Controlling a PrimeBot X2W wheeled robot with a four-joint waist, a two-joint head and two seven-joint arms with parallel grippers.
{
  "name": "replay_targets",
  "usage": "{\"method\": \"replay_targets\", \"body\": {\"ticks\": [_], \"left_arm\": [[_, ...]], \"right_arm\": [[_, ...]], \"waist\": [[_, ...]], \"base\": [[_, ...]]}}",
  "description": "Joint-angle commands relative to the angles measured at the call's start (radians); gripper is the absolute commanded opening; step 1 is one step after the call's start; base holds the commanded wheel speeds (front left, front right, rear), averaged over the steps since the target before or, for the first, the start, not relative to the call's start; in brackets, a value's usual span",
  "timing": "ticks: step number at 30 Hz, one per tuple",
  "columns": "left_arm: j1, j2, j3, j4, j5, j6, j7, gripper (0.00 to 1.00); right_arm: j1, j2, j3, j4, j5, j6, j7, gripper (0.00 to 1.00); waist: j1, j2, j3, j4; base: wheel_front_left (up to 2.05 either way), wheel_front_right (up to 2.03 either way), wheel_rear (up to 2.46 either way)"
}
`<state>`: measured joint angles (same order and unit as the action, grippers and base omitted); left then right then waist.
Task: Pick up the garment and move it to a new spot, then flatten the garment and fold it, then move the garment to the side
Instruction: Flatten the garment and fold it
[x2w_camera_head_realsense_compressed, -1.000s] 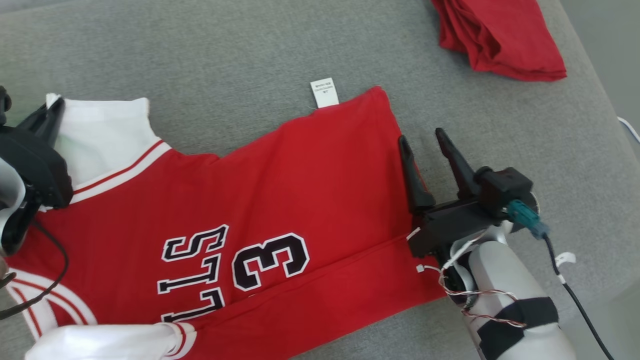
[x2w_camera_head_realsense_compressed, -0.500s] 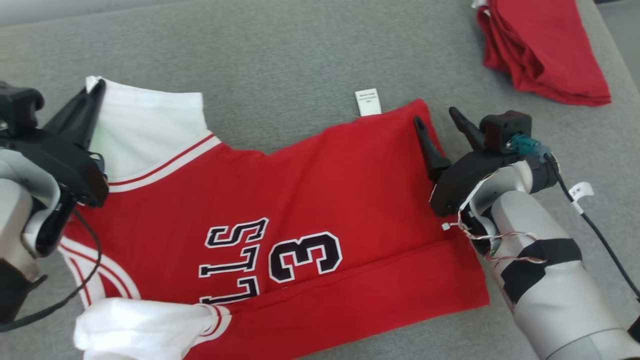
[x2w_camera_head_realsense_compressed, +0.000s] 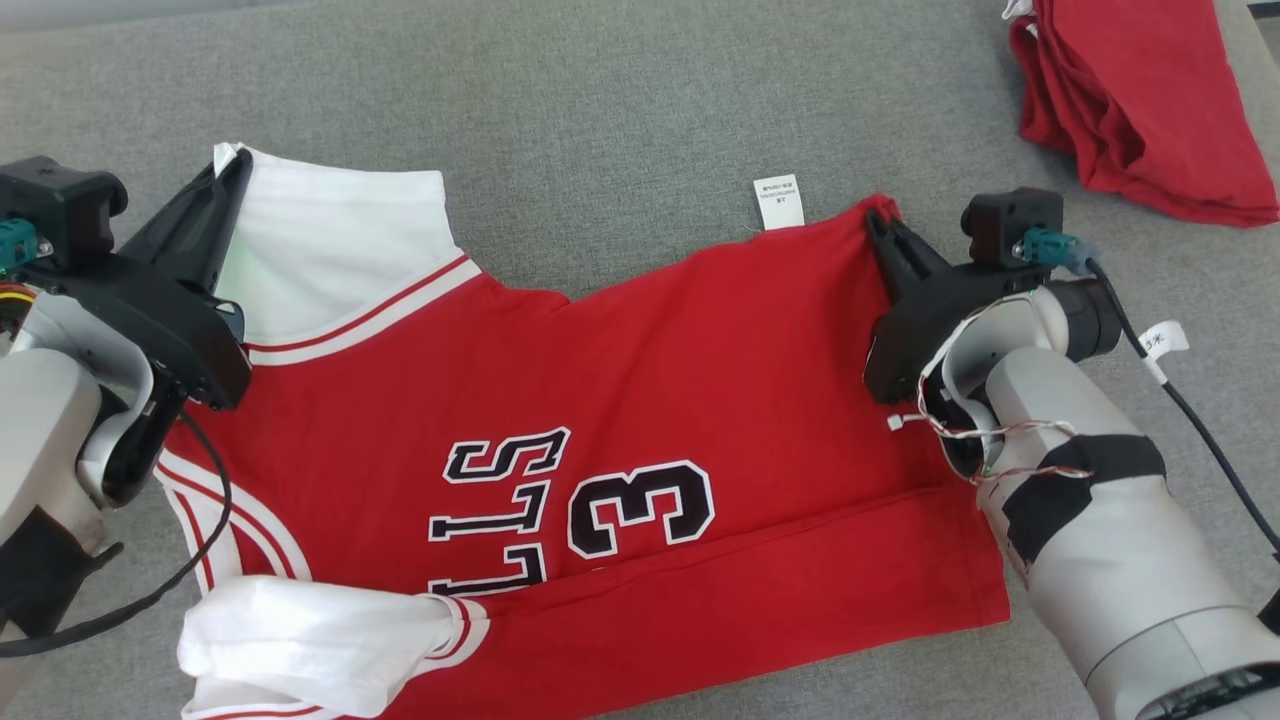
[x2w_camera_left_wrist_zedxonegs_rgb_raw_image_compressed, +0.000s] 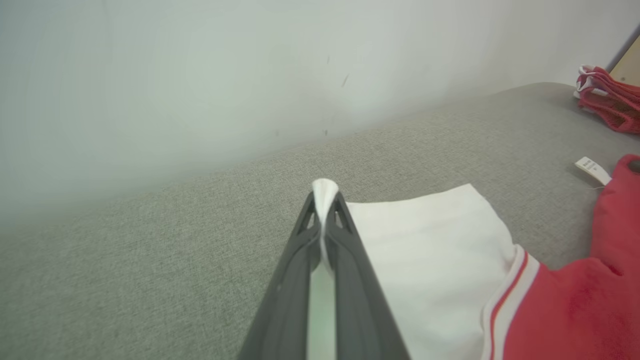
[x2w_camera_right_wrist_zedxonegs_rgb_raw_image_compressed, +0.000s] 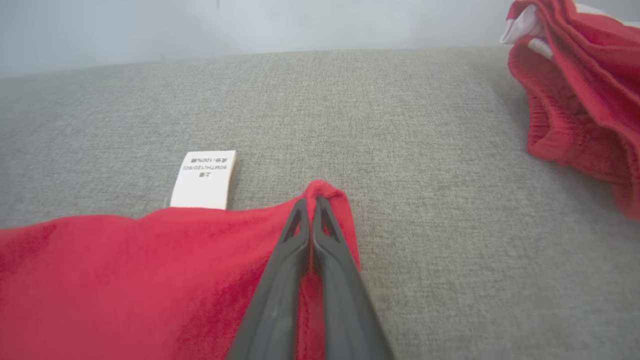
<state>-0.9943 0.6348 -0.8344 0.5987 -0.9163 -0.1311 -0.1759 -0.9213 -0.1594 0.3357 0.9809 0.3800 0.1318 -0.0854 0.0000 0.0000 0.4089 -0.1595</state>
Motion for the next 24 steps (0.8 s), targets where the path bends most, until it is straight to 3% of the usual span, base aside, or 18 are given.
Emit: {"method": "replay_targets", "body": {"ticks": [1,12,19,24], "left_arm": [[-0.016,-0.002,-0.006,0.005,-0.007,0.001,-0.006,0.00],[0.005,-0.018,-0.004,0.022,-0.038,0.001,-0.057,0.00],[0.130,-0.024,0.043,-0.077,-0.038,0.009,-0.088,0.00],[0.268,-0.038,0.135,-0.224,-0.016,0.037,-0.089,0.00]], "right_arm": [[-0.023,0.003,-0.002,0.019,0.009,-0.003,-0.011,0.00],[-0.043,0.012,-0.007,0.087,0.025,-0.003,-0.128,0.00],[0.072,-0.033,0.039,0.007,0.069,-0.003,-0.174,0.00],[0.197,-0.070,0.039,-0.102,0.135,-0.003,-0.179,0.00]], "waist": [[0.0000,0.0000,0.006,0.001],[0.0000,0.0000,-0.034,0.024],[0.0000,0.0000,-0.107,0.045],[0.0000,0.0000,-0.145,0.075]], "base": [[0.00,0.00,0.00],[0.00,0.00,0.00],[0.00,0.00,0.00],[0.00,0.00,0.00]]}}
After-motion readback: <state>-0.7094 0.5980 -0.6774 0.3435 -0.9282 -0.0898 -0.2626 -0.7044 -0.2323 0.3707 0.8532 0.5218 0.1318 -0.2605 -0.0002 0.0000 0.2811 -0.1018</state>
